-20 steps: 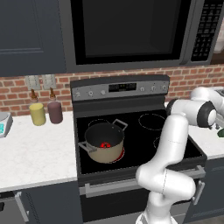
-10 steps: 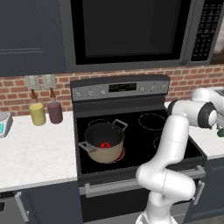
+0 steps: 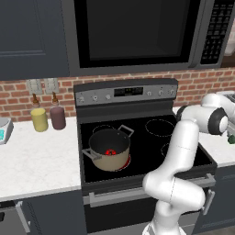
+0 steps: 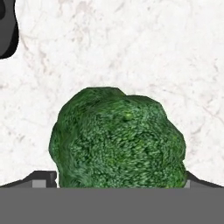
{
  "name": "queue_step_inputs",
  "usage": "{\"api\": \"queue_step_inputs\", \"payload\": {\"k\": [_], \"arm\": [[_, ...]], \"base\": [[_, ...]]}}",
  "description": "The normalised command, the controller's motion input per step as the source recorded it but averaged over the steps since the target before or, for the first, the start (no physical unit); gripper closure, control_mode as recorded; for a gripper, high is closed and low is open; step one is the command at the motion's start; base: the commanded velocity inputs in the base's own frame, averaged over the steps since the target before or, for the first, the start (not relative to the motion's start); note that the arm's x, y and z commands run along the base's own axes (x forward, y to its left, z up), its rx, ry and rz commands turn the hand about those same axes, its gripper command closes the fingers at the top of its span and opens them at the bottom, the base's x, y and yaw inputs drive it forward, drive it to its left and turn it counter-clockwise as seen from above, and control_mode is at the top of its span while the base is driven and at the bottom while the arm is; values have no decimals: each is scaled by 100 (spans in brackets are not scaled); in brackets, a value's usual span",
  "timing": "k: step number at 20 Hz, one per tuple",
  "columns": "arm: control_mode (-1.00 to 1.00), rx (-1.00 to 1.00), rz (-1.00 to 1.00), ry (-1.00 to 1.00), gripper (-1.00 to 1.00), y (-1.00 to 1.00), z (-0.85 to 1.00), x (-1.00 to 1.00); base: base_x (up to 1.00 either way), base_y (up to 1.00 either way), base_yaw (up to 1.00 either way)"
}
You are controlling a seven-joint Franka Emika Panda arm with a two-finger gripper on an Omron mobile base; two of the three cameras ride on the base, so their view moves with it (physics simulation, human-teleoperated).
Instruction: Put the tomato and broccoli in the pot. Retrieve the spatula and lightly stir the vegetables in the pot.
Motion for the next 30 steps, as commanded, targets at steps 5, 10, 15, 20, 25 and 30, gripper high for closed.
{"api": "queue_step_inputs", "payload": {"k": [5,10,15,20,25,30], "arm": [[-100,1,0,-2,100,0,-3,4],[-100,0,0,0,100,0,0,0],[-100,0,7,-6,100,15,10,-23],[-100,-4,21,-10,100,61,63,-66],[-100,-10,28,-5,100,93,83,-71],[-100,-22,35,0,100,100,82,-81]], "base": [[0,0,0],[0,0,0],[0,0,0],[0,0,0],[0,0,0],[0,0,0]]}}
